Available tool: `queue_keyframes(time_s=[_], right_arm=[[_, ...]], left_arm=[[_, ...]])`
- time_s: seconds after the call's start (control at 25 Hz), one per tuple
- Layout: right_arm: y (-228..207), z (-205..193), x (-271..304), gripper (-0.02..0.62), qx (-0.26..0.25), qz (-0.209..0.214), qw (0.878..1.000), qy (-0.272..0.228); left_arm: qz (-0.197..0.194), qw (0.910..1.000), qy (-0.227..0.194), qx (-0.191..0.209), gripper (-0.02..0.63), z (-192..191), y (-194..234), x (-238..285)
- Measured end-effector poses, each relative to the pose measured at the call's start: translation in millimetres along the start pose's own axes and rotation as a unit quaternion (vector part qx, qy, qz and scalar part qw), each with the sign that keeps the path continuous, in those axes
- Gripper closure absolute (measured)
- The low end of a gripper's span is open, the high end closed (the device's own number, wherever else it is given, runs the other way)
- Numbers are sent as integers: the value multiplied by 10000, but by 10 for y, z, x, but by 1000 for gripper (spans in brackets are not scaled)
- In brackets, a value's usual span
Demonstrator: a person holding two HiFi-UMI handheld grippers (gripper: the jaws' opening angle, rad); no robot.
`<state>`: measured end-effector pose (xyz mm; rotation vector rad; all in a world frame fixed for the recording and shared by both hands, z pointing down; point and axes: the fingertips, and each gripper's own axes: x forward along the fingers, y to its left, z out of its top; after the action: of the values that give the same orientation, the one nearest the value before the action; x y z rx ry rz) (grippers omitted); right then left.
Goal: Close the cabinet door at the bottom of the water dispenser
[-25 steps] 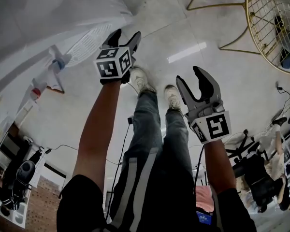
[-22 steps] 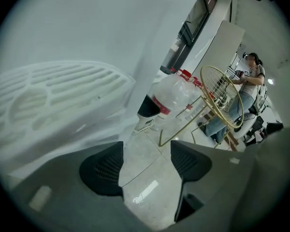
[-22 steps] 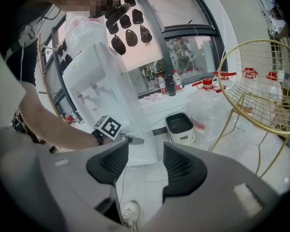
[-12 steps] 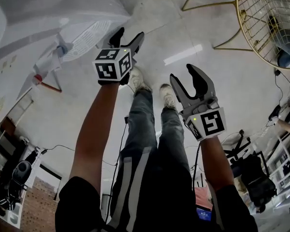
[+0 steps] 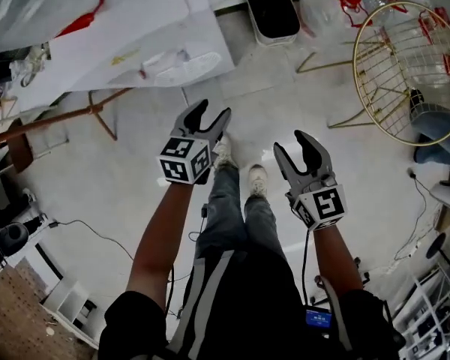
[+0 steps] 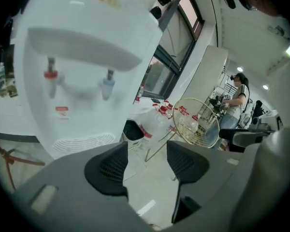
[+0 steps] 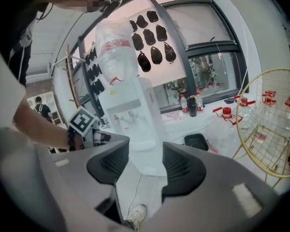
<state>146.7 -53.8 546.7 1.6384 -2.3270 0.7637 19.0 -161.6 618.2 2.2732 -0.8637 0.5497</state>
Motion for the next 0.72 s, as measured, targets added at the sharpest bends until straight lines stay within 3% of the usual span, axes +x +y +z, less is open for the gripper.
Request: queue_keyframes(time_s=[0.32,0.52,0.72], right_arm=[[471,808,-887,377,-230,462,9986,-83],[908,1453,-1161,394,-346,1005,9936,-394],[1416,1851,-1447,408,-716,1512,9837,-662]], left_arm=[[388,9947,-928,-228,361,640,-766,-1642],[605,9873,-1472,8,380,1137,-1240,-2412],[676,9788,-1925,174,397,1417,-1554,-3065]])
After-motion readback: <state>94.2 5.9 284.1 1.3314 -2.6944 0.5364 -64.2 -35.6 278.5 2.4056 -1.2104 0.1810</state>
